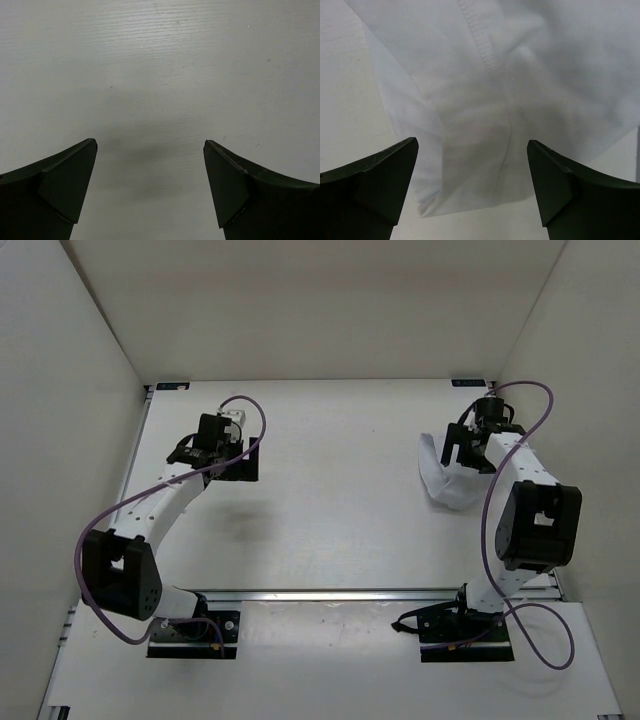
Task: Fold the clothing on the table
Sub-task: Grab the skirt from the pile, then move the skirt to the center of the board, then flatten the skirt out
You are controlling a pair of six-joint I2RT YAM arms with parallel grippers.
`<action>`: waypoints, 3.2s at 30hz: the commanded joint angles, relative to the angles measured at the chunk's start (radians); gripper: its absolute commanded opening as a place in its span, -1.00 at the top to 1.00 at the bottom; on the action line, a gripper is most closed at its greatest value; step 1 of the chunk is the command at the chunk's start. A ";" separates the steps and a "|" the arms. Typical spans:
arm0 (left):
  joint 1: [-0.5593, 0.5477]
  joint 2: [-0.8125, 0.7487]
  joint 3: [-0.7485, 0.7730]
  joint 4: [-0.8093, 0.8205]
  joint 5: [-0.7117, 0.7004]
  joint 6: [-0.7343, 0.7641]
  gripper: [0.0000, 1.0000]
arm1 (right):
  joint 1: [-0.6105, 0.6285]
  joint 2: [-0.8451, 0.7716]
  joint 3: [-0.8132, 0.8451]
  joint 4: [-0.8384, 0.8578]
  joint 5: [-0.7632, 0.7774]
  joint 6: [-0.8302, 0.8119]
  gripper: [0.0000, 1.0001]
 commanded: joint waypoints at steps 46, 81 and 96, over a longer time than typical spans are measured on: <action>0.021 -0.217 -0.061 0.067 0.139 -0.090 -0.97 | 0.255 -0.313 -0.206 0.373 -0.463 0.303 1.00; -0.377 -0.167 -0.423 0.590 0.412 -0.620 -0.75 | 0.227 -0.264 -0.503 0.400 -0.483 0.237 0.19; -0.343 -0.177 -0.368 0.472 0.368 -0.536 -0.77 | 0.470 -0.050 -0.094 0.466 -0.620 0.311 0.99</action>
